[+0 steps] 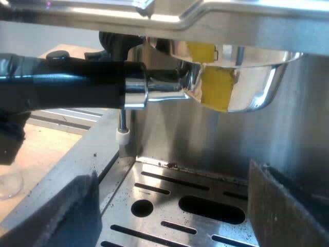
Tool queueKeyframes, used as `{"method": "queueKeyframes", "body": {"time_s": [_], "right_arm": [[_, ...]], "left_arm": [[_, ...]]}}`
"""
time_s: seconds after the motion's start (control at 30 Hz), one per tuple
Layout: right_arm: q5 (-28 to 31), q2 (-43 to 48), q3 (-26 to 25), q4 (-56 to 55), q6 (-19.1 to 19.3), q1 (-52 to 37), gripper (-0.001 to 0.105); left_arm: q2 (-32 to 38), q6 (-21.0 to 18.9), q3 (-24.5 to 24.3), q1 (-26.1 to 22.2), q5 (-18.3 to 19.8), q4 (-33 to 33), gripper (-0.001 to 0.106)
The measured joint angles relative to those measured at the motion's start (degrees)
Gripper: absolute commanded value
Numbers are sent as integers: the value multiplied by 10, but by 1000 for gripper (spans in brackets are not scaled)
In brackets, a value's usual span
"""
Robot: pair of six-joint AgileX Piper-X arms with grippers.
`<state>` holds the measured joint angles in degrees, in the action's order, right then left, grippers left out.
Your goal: Put the handle in the coffee machine
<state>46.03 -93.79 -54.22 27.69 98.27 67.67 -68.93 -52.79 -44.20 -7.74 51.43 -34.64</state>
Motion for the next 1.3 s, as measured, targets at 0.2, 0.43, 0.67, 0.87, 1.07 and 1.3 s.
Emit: {"method": "queueKeyframes", "body": {"time_s": [0.2, 0.43, 0.67, 0.87, 1.07, 1.3], "right_arm": [[0, 0, 0, 0, 0, 0, 63], [0, 0, 0, 0, 0, 0, 63], [0, 0, 0, 4, 0, 0, 63], [0, 0, 0, 17, -1, 0, 63], [0, 0, 0, 19, -1, 0, 63], [0, 0, 0, 19, -1, 0, 59]], "left_arm": [[0, 10, 0, -2, 5, -10, 0], [0, -14, 0, -2, 13, -13, 0], [0, -40, 4, -4, 16, 10, 0], [2, -55, 6, -7, 21, 27, 0], [1, -61, 8, -9, 34, 28, 0], [1, -55, 7, -9, 34, 27, 0]]}}
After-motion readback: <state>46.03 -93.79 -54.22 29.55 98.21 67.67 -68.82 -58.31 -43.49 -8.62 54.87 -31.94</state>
